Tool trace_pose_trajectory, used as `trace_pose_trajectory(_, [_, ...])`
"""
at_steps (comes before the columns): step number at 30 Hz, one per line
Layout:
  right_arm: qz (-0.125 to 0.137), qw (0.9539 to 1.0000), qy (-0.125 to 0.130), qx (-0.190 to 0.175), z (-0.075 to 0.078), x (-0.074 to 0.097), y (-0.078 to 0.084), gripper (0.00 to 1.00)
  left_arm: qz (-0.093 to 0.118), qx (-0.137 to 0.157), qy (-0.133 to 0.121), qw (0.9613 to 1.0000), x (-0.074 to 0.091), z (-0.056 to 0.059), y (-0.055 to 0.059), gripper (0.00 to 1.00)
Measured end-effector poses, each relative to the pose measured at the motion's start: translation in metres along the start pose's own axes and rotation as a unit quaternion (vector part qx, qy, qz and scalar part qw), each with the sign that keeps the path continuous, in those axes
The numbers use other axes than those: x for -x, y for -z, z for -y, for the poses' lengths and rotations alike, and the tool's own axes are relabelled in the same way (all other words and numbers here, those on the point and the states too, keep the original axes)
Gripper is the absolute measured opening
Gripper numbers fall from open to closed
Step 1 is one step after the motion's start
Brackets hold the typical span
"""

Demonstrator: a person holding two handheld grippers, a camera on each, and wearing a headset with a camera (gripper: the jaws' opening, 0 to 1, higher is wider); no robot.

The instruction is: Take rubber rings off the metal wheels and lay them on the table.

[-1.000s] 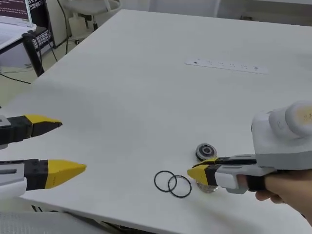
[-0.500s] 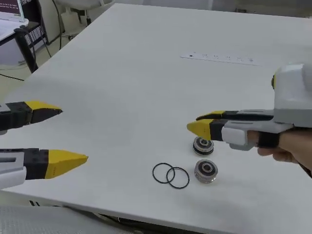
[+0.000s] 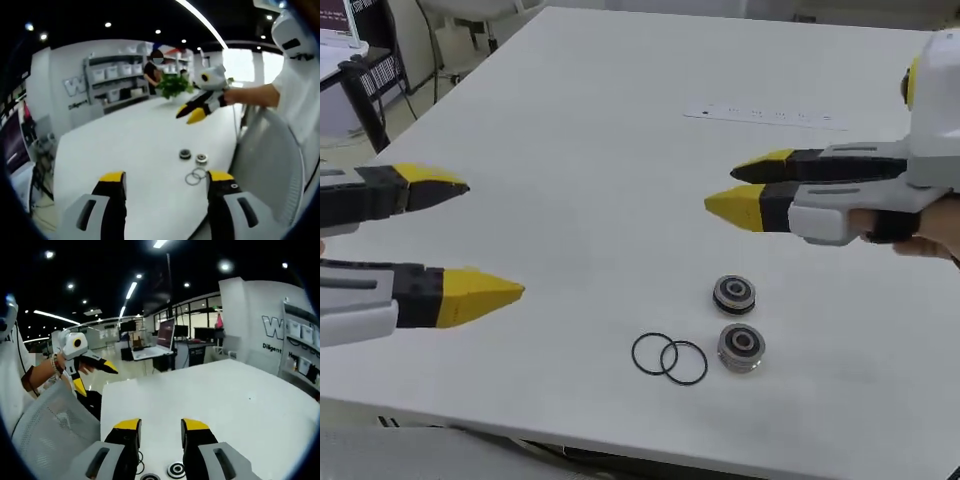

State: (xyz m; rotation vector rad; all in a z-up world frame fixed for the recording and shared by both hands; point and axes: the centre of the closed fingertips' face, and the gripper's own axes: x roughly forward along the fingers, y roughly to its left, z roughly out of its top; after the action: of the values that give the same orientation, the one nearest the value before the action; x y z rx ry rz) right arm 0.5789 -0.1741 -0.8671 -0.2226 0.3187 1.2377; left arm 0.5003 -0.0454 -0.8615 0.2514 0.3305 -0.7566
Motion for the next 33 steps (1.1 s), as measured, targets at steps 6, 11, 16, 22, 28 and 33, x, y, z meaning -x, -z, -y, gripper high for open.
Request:
trace_pose_trajectory(6, [-0.022,0.9996,0.014,0.009,0.014,0.002,0.029,0.37,0.015,-0.026,0.011,0.9995,-0.006,-0.005,-0.022,0.69])
trace_pose_trajectory(11, [-0.025,0.9989,0.024,-0.033,0.027,0.01,0.055,0.38,0.02,-0.041,0.021,0.9987,-0.015,-0.006,-0.036,0.71])
trace_pose_trajectory(16, [-0.043,0.9975,0.03,-0.048,0.038,0.01,0.074,0.39,0.016,-0.056,0.038,0.9976,-0.03,-0.004,-0.044,0.73])
trace_pose_trajectory(22, [-0.06,0.9957,0.034,-0.062,0.047,0.011,0.093,0.39,0.026,-0.082,0.061,0.9944,-0.051,-0.001,-0.065,0.75])
trace_pose_trajectory(28, [-0.084,0.9935,0.037,-0.068,0.054,0.012,0.116,0.38,0.035,-0.113,0.082,0.9896,-0.075,0.003,-0.081,0.74])
trace_pose_trajectory(33, [-0.094,0.9927,0.034,-0.068,0.051,0.012,0.122,0.38,0.051,-0.115,0.1,0.987,-0.097,0.009,-0.09,0.75])
